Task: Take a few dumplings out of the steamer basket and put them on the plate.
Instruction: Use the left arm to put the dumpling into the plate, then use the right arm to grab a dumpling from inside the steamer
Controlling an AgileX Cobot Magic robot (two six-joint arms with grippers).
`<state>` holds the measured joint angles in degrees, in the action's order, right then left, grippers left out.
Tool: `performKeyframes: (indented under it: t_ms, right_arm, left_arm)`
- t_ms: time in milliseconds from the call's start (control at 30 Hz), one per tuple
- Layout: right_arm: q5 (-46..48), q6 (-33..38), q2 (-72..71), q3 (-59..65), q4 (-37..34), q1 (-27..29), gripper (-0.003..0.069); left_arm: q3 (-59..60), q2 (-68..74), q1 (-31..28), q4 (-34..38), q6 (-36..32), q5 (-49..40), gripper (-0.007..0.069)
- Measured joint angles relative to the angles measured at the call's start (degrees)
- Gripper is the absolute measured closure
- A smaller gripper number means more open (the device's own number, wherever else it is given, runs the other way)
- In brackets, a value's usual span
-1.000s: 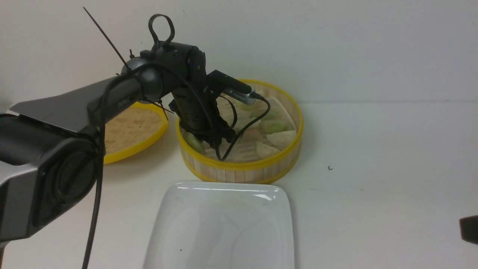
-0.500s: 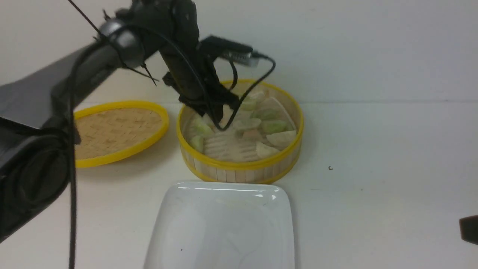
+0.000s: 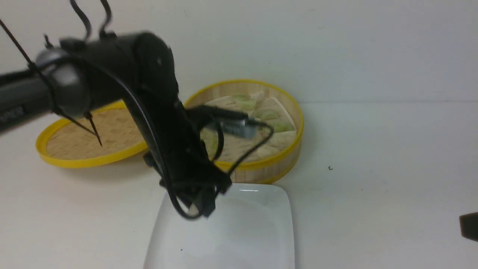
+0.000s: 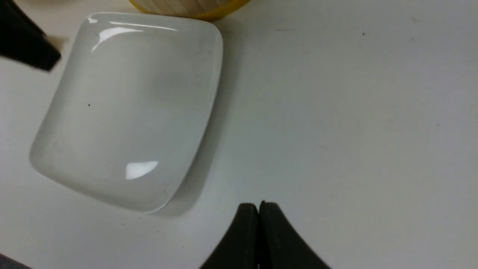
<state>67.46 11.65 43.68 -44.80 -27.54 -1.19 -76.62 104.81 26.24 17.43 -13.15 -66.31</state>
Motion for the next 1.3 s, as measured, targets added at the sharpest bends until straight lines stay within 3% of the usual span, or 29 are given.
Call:
performKeyframes:
  t_ms: [167, 233, 300, 433, 467, 500, 567, 600, 633, 700, 900, 1000, 1133, 1300]
  right_arm:
    - [-0.10, 2.99, 1.14, -0.07, 0.00, 0.00, 0.0671]
    - [0.03, 4.49, 4.31, -1.22, 0.00, 0.00, 0.0671]
    - [0.93, 6.34, 7.28, -3.15, 0.00, 0.00, 0.0671]
    - [2.58, 11.55, 14.24, -8.85, -1.07, 0.00, 0.0671]
    - [3.14, 14.56, 18.43, -12.52, -1.98, -0.54, 0.0671]
    - [3.13, 15.25, 19.50, -13.45, -2.22, -1.04, 0.0669]
    - [2.67, 18.52, 26.83, -19.45, -2.76, -4.54, 0.0669]
    - [2.44, 18.68, 27.99, -20.33, -2.76, -5.31, 0.0669]
    - [1.66, 19.31, 31.02, -22.55, -2.54, -7.79, 0.0669]
    - [-0.76, 19.59, 37.94, -27.12, -1.22, -11.80, 0.0669]
    - [-3.81, 19.20, 53.69, -39.60, 1.57, -18.01, 0.0638]
    - [-4.21, 19.74, 63.05, -47.92, 1.78, -20.11, 0.0574]
    - [-4.35, 21.49, 74.63, -58.92, 4.87, -22.89, 0.0431]
    - [-5.29, 21.71, 82.72, -65.37, 9.89, -25.51, 0.0289]
  left_arm:
    - [3.35, 2.82, 2.15, -0.46, -0.87, 7.68, 0.0352]
    - [3.02, 4.07, 2.30, -0.80, -0.10, 9.37, 0.0222]
    - [1.75, 4.32, 2.37, -0.93, 0.84, 8.72, 0.0167]
    - [-1.82, 3.95, 2.31, -1.54, 2.79, 5.23, 0.0149]
    - [-3.30, 2.94, 1.98, -2.12, 3.41, 2.76, 0.0205]
    - [-3.52, 2.53, 1.92, -2.19, 3.41, 2.51, 0.0215]
    - [-3.88, -1.61, 0.58, -2.47, 3.84, -0.14, 0.0417]
    - [-3.88, -2.02, 0.47, -2.53, 3.84, -0.14, 0.0417]
    - [-3.43, -5.13, -0.31, -2.53, 3.90, -0.56, 0.0523]
    - [-2.17, -10.01, -1.71, -2.68, 4.35, -0.68, 0.0596]
    - [2.36, -21.42, -4.08, -3.54, 5.79, -2.62, 0.0631]
    - [4.54, -26.47, -4.08, -3.65, 6.54, -3.16, 0.0631]
    - [6.05, -32.67, -4.08, -3.78, 8.05, -4.37, 0.0631]
    - [6.12, -37.25, -4.08, -5.32, 8.85, -4.42, 0.0631]
